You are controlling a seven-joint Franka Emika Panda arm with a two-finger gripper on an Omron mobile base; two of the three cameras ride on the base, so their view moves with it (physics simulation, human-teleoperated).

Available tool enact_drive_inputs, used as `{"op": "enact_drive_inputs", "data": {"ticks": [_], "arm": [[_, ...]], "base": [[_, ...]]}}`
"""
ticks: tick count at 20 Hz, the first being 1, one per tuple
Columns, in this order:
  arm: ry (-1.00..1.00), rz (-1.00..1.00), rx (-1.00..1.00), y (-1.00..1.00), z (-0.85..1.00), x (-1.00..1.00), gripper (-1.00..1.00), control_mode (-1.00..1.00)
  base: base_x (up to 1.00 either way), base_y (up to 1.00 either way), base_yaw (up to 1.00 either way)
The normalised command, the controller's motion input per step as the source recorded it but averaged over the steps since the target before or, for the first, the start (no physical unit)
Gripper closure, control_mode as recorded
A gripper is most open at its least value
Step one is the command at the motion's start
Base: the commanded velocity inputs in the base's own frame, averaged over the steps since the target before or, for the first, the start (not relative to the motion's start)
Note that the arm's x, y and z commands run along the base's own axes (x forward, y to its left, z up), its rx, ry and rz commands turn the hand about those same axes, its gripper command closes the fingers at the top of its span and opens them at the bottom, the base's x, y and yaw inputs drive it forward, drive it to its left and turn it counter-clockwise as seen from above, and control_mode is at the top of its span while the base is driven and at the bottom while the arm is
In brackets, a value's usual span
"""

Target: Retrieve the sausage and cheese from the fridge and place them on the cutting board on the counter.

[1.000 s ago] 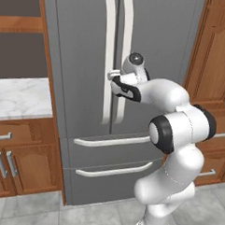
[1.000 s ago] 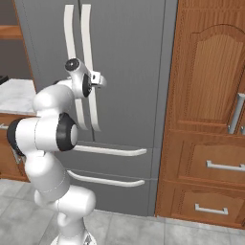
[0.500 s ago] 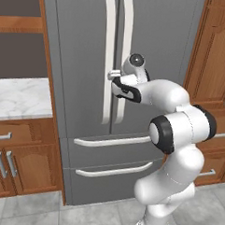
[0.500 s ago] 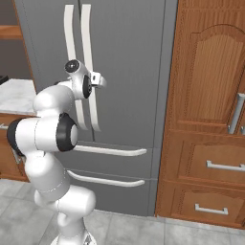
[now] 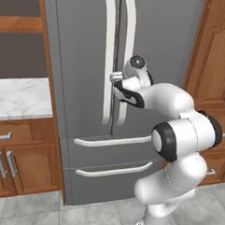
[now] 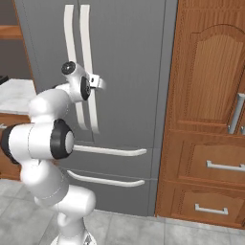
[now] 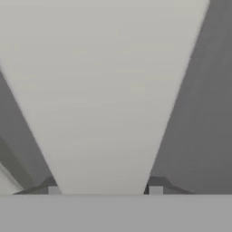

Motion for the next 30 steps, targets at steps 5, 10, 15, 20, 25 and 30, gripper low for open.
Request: {"op": "enact_drive_inputs", "data": {"ticks": [5, 10, 15, 20, 25, 30], "arm": [[0.0, -0.04, 0.05, -0.58, 0.1, -0.64, 1.0, -1.0], [0.0, -0.02, 0.05, -0.67, 0.11, -0.68, 1.0, -1.0], [0.0, 0.0, 0.04, -0.72, 0.08, -0.68, 1.0, -1.0], [0.0, 0.0, 0.04, -0.75, 0.08, -0.66, 1.0, -1.0], [0.12, -0.05, 0.03, -0.75, 0.06, -0.49, 1.0, -1.0], [0.16, -0.09, 0.01, -0.67, 0.02, -0.36, 1.0, -1.0]], "base": [[0.0, 0.0, 0.0], [0.0, 0.0, 0.0], [0.0, 0.0, 0.0], [0.0, 0.0, 0.0], [0.0, 0.0, 0.0], [0.0, 0.0, 0.0]]}}
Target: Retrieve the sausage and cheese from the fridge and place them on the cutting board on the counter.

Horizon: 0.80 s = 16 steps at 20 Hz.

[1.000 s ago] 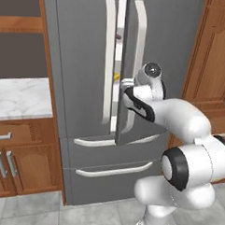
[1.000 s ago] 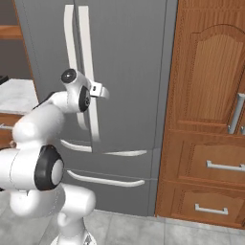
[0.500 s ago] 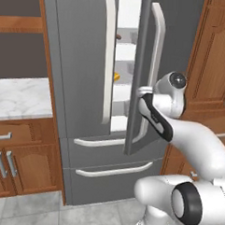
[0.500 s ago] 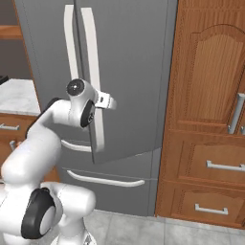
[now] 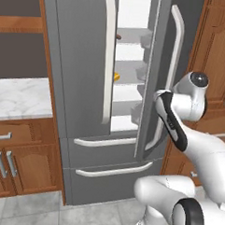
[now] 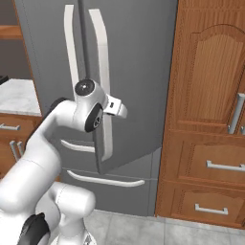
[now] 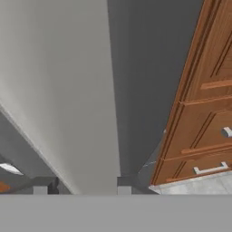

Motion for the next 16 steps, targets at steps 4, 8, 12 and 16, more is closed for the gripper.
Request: {"op": "enact_drive_inputs", "data": {"ticks": [4, 8, 12, 16], "arm": [[0.14, -0.09, 0.0, -0.54, 0.0, -0.28, -1.0, -1.0], [0.05, -0.12, 0.0, -0.29, 0.0, -0.45, -1.0, -1.0], [-0.03, -0.1, 0.02, 0.12, 0.0, -0.65, -1.0, -1.0], [-0.05, -0.06, 0.01, 0.47, 0.0, -0.56, -1.0, -1.0]], "base": [[0.0, 0.0, 0.0], [0.0, 0.0, 0.0], [0.0, 0.0, 0.0], [0.0, 0.0, 0.0]]}}
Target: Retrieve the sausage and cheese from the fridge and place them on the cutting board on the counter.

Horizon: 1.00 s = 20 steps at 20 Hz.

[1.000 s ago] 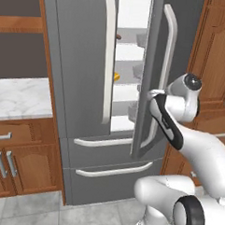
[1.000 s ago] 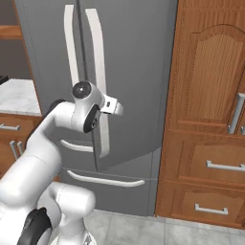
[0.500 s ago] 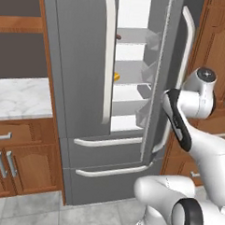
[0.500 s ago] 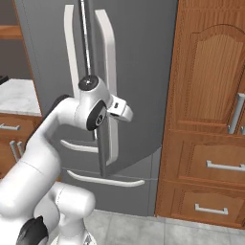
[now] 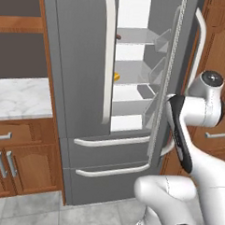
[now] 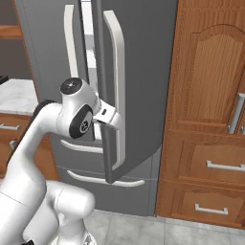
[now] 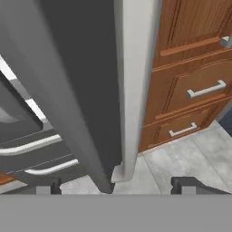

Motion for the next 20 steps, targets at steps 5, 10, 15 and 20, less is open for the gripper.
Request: {"op": "enact_drive_inputs", "data": {"ticks": [5, 10, 15, 20], "arm": [[-0.01, -0.11, 0.0, 0.71, -0.01, -0.25, -1.0, -1.0], [0.02, -0.24, 0.03, 0.6, 0.01, 0.24, -1.0, -1.0], [0.0, -0.28, 0.14, 0.45, 0.01, 0.39, -1.0, -1.0], [0.0, -0.29, 0.28, 0.22, 0.01, 0.45, -1.0, -1.0]], "base": [[0.0, 0.0, 0.0], [0.0, 0.0, 0.0], [0.0, 0.0, 0.0], [0.0, 0.0, 0.0]]}}
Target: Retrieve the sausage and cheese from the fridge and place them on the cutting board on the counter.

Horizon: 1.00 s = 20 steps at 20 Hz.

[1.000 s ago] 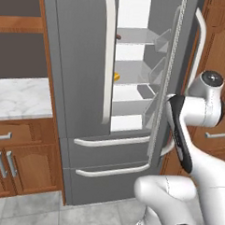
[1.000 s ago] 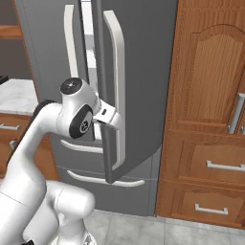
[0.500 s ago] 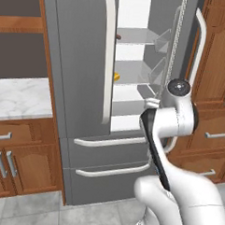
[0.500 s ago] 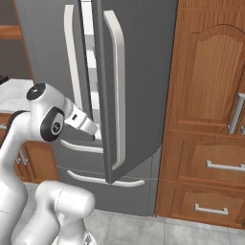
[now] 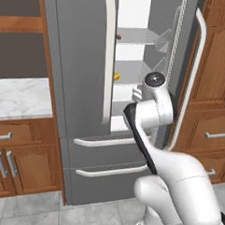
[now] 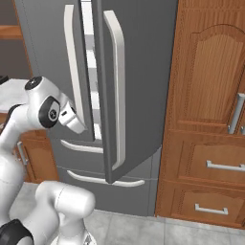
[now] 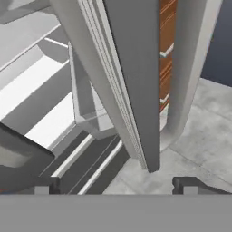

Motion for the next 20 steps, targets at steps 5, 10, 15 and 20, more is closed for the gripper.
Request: {"op": "enact_drive_inputs", "data": {"ticks": [5, 10, 15, 20], "arm": [[0.0, -0.43, 0.13, 0.0, -0.04, 0.48, -1.0, -1.0], [0.0, -0.54, 0.18, 0.0, -0.2, 0.4, -1.0, -1.0], [0.0, -0.5, 0.1, -0.22, -0.22, 0.3, -1.0, -1.0], [-0.04, -0.33, 0.05, -0.5, -0.25, 0.17, -1.0, -1.0]], "base": [[0.0, 0.0, 0.0], [0.0, 0.0, 0.0], [0.0, 0.0, 0.0], [0.0, 0.0, 0.0]]}}
